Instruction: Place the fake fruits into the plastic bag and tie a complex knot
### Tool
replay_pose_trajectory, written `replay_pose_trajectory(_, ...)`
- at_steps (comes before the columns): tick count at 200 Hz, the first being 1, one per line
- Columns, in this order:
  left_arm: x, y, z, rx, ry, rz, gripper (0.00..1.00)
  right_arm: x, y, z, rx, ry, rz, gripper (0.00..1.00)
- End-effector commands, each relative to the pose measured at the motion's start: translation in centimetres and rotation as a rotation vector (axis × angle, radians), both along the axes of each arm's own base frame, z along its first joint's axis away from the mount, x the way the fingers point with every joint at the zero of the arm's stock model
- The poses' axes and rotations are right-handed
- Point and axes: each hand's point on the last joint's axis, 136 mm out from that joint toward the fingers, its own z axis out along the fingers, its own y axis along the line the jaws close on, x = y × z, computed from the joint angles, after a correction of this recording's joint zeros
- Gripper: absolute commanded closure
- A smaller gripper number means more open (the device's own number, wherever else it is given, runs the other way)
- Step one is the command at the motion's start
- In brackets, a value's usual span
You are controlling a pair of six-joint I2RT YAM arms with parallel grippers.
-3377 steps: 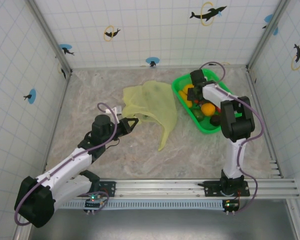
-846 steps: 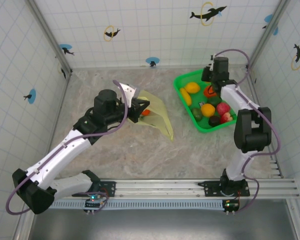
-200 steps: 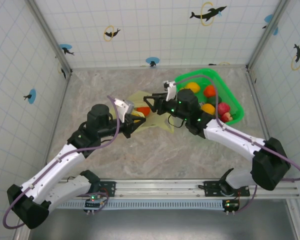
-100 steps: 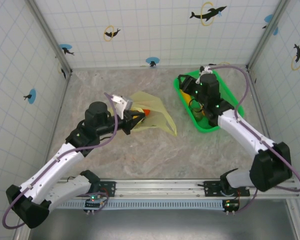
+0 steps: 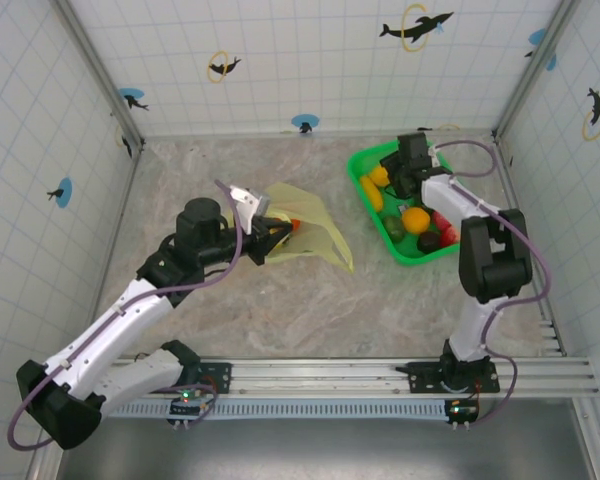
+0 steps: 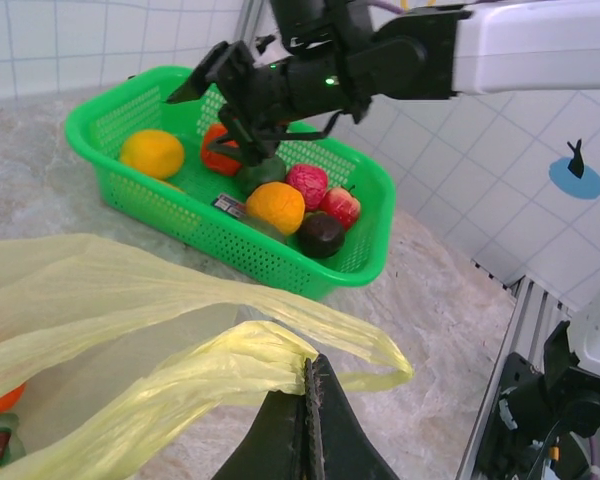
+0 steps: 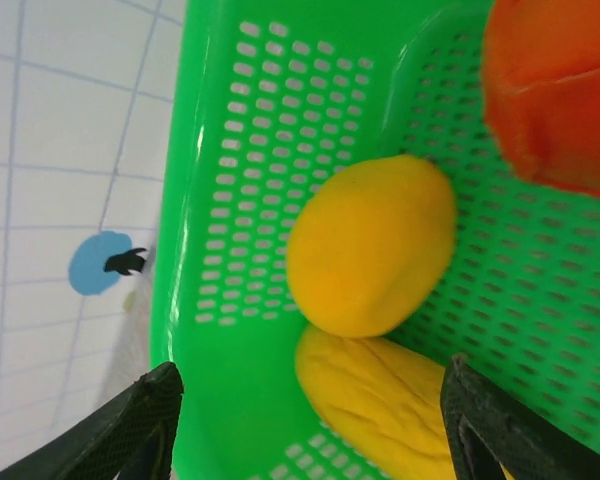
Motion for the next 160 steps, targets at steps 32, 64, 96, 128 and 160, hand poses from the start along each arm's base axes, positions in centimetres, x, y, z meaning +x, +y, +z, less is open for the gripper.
replay_pose_trajectory(32, 0.5, 0.1, 1.5, -0.01, -0.049, 0.007, 1.0, 3.1, 0.5, -3.4, 0.223, 0.075, -0.184, 0.25)
replay_pose_trajectory(64, 0.5, 0.0, 1.2, -0.005, -0.043, 0.006, 1.0, 3.6, -0.8, -5.3, 0.236, 0.099, -0.263, 0.23)
replay_pose_trajectory(96, 0.7, -0.1, 1.2, -0.002, -0.044, 0.006, 1.0, 4.6, -1.0, -7.1, 0.264, 0.108, -0.272, 0.26)
replay_pose_trajectory(128, 0.6, 0.0, 1.2, -0.003, -0.042, 0.006, 1.0, 5.0, -1.0, -7.5, 0.261, 0.087, -0.252, 0.31)
replay_pose_trajectory(160, 0.6, 0.0, 1.0, 0.0, -0.041, 0.007, 1.0, 4.4, -1.2, -7.8, 0.242, 0.105, -0.246, 0.38)
